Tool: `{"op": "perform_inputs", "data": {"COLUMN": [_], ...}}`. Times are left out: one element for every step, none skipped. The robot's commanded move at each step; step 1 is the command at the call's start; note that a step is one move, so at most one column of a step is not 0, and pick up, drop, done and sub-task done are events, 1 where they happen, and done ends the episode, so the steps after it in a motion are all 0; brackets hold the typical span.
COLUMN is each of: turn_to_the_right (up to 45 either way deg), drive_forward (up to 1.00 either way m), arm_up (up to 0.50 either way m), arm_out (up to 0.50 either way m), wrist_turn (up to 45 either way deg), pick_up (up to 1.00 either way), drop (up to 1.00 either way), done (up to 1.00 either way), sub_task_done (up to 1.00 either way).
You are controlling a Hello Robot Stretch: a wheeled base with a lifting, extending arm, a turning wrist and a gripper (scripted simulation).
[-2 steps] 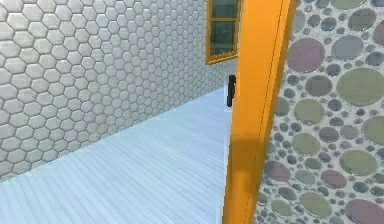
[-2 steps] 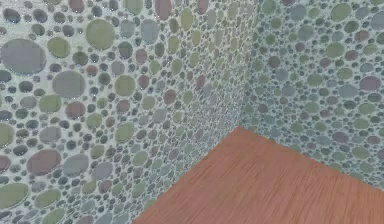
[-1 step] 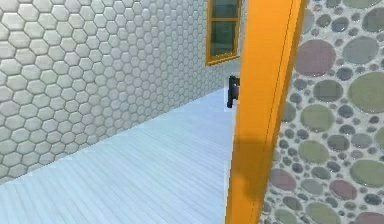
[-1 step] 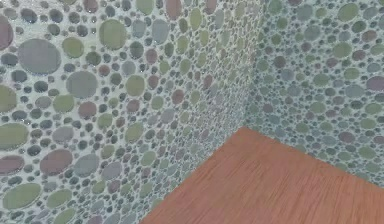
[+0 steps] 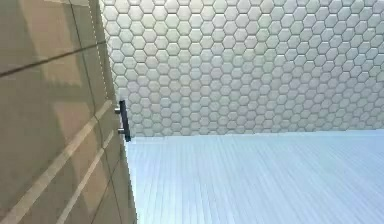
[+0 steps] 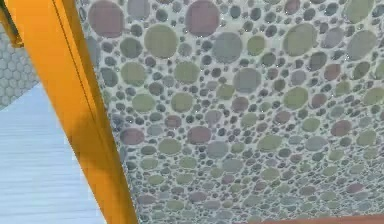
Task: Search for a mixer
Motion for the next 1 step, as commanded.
{"op": "perform_inputs", "data": {"turn_to_the_right": [0.0], "drive_forward": [1.0], "arm_up": [0.0], "arm_out": [0.0], "wrist_turn": [0.0], "pick_up": [0.0], "drop": [0.0], "done": [0.0], "sub_task_done": [0.0]}}
